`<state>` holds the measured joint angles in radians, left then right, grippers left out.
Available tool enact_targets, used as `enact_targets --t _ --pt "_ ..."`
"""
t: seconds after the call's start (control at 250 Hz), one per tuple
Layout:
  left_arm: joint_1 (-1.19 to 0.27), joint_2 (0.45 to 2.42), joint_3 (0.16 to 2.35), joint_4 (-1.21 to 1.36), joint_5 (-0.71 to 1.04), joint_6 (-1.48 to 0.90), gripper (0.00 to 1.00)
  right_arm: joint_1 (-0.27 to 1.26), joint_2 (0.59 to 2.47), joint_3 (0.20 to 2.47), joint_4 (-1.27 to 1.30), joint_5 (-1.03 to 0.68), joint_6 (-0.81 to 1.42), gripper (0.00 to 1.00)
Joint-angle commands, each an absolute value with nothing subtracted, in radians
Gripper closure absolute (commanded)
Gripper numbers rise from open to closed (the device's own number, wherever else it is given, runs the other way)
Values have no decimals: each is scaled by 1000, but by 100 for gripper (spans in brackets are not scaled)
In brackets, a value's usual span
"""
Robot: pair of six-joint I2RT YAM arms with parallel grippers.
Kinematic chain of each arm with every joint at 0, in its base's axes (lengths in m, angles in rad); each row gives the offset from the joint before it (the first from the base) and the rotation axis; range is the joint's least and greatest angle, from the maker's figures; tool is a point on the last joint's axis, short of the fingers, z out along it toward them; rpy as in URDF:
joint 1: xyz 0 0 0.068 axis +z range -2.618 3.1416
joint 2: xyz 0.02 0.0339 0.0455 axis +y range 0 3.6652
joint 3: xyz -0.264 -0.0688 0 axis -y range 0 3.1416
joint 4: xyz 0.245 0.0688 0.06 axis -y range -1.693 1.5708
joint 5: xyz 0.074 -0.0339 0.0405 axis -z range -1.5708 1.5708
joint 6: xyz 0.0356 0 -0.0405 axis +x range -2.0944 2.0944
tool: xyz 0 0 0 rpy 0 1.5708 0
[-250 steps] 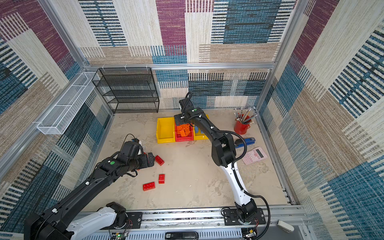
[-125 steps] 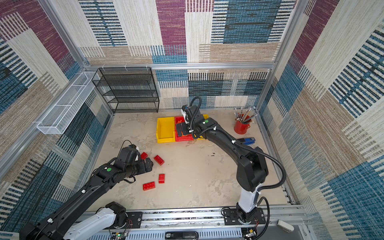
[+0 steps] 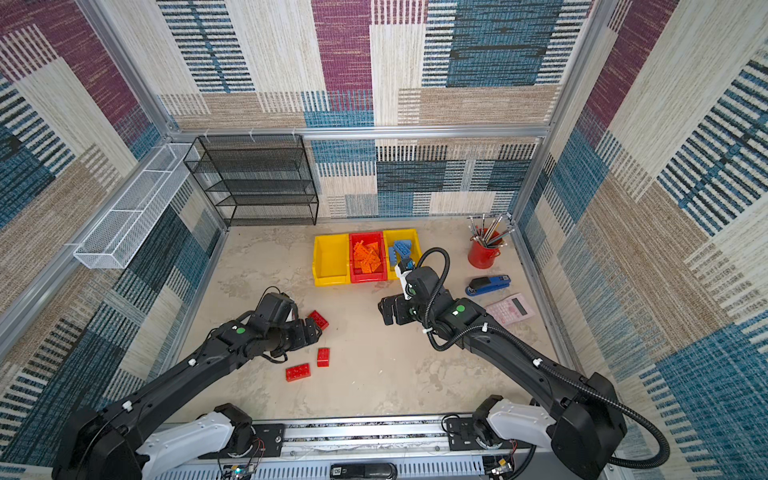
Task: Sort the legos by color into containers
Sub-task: 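Draw the right gripper back while the left gripper moves over the red bricks, then lower the left gripper and grasp a small red brick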
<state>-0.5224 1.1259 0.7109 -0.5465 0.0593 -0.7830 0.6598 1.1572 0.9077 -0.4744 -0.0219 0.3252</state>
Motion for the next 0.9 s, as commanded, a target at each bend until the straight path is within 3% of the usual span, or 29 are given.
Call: enact_targets --t 0.0,0.656,0.896 --pt "-526 1197 737 -497 59 -813 10 659 1114 892 -424 26 349 1" --pt "-517 1628 989 -550 -49 -728 15 656 1059 859 -383 123 324 1" --pt "-496 1727 1073 -579 -77 -686 21 641 1078 873 -387 127 310 1"
